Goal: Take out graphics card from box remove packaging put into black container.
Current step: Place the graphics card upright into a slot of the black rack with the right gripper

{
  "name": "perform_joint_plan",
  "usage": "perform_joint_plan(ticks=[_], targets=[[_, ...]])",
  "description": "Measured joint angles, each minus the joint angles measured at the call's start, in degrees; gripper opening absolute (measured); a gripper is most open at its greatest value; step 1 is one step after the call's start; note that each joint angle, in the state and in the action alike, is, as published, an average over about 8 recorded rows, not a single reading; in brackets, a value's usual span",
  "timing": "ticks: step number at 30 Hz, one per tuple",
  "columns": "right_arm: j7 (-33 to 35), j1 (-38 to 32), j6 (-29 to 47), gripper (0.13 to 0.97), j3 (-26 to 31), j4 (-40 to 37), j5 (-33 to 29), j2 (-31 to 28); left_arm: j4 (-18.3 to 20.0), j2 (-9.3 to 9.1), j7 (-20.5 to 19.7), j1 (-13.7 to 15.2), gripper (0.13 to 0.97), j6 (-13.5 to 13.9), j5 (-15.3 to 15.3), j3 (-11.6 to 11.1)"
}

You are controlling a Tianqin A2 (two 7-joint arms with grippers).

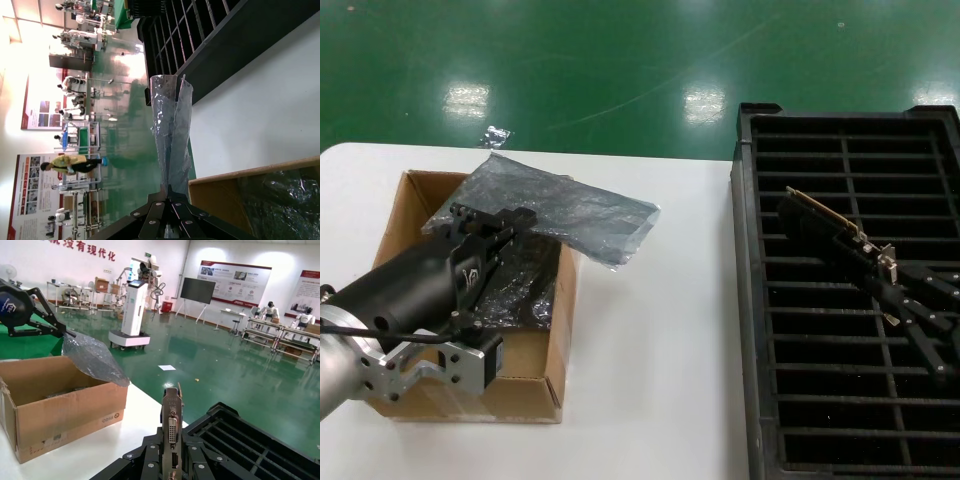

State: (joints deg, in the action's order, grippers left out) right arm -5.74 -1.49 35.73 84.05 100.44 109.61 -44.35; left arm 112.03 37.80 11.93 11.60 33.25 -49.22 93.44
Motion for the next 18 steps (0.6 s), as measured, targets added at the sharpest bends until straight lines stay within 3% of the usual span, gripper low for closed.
perform_joint_plan(ticks=[6, 11, 18], targets=[[-1.1, -2.4, -2.0, 0.191, 2.4, 0.1, -2.7, 0.4, 0.0, 0.0, 0.0, 0.0, 0.138, 0.0, 0.0, 0.0], [-4.4, -6.8, -3.7, 0.191, 6.6, 0.8, -9.0, -0.3, 0.0, 0.0, 0.0, 0.0, 0.138, 0.0, 0.0, 0.0], [-13.1, -14.9, 2.5, 0.191, 11.9, 2.1, -18.9, -6.1, 0.0, 0.0, 0.0, 0.0, 0.138, 0.0, 0.0, 0.0]])
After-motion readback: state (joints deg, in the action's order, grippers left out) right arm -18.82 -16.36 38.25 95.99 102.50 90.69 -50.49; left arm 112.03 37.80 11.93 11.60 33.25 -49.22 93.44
